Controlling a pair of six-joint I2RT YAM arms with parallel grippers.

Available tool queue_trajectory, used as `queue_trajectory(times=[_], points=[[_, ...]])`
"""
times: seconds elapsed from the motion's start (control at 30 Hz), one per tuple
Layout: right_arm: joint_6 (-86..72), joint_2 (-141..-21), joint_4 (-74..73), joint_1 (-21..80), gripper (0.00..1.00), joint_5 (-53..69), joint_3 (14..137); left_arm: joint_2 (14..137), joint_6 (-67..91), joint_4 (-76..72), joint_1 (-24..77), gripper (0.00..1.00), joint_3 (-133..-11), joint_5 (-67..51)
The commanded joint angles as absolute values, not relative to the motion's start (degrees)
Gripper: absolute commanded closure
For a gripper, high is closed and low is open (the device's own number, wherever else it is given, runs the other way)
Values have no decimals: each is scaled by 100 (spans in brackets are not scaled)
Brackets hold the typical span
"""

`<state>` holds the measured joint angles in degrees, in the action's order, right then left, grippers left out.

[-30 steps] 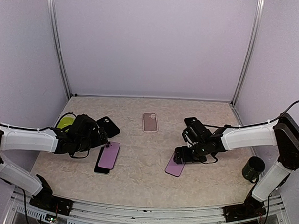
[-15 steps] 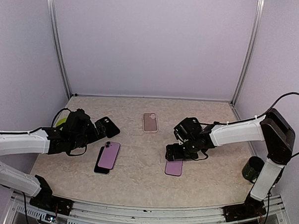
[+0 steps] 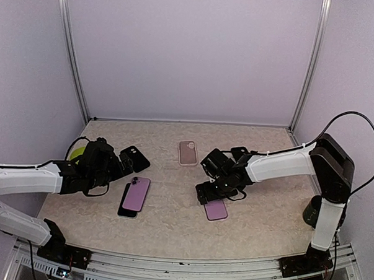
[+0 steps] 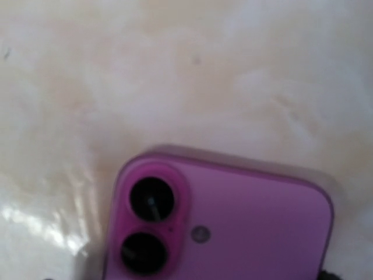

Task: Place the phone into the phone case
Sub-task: Pick up the phone from the top right corner of the phone case.

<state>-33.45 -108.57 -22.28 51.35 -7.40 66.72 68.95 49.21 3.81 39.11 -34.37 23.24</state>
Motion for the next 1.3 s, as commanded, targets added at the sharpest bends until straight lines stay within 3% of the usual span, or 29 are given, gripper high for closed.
queue_trajectory(times=[0.0, 0.37, 0.57, 0.83, 0.97, 1.27], points=[[-3133, -11197, -2645, 5378, 5, -1004, 6902, 6799, 4975, 292, 3963, 1, -3334, 2426], [-2619, -11210, -2757, 5557, 5, -837, 6959, 6768, 5032, 206, 4043, 1, -3214, 2421], [-2791, -11390, -2833, 5560, 17, -932, 7018, 6814, 5095, 115, 4052, 1, -3182, 2409], [-2840, -11598, -3041, 5601, 20, -1199, 7143, 6845, 5207, 223, 4054, 1, -3182, 2486], [-2792, -11686, -3050, 5654, 32, -1240, 7176, 6863, 5277, 233, 4061, 1, -3203, 2479], [-2394, -11479, -2470, 5773, 35, -1306, 6910, 7009, 5262, 279, 4273, 1, -3428, 2316]])
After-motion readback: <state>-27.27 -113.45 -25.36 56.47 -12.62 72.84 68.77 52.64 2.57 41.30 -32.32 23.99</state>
